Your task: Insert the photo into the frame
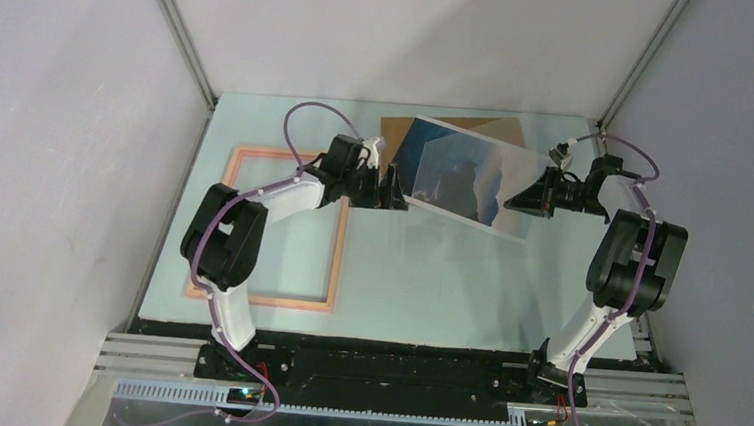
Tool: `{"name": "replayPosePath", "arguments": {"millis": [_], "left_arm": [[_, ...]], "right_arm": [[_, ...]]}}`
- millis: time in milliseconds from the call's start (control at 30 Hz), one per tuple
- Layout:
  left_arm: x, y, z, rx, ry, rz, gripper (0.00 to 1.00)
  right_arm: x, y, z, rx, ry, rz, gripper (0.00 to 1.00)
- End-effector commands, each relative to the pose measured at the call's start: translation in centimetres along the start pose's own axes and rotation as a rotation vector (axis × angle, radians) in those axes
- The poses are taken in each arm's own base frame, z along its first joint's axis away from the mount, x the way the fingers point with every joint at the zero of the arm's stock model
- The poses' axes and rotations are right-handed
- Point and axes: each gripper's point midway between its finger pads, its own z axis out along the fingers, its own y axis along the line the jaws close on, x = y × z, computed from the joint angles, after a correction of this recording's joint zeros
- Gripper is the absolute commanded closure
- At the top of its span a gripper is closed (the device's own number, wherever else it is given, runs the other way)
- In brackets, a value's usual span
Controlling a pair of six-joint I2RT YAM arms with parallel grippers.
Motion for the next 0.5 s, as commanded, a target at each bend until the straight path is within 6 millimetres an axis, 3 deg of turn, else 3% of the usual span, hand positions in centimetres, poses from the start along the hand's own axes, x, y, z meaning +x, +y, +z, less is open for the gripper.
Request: {"name": "replayPosePath", "arguments": {"millis": [0,367,467], "left_arm": [[-4.1,-3.9,-1.5,0.167,-0.073,0.003,0.01],[-7.0,-5.6,-0.7,0.342,-0.054,-0.095,0.0],[-7.9,-6.9,-0.8,0.423,-0.056,-0.103,0.0]], "right_arm": [[-1.7,4.7,0.0,-0.083,-0.038,-0.105,1.0],[-1.5,9.5,0.5,-0.144,-0.024,-0.196,1.0],[-0.7,10.6,0.7,-0.173,-0.01,-0.215,1.0]]}}
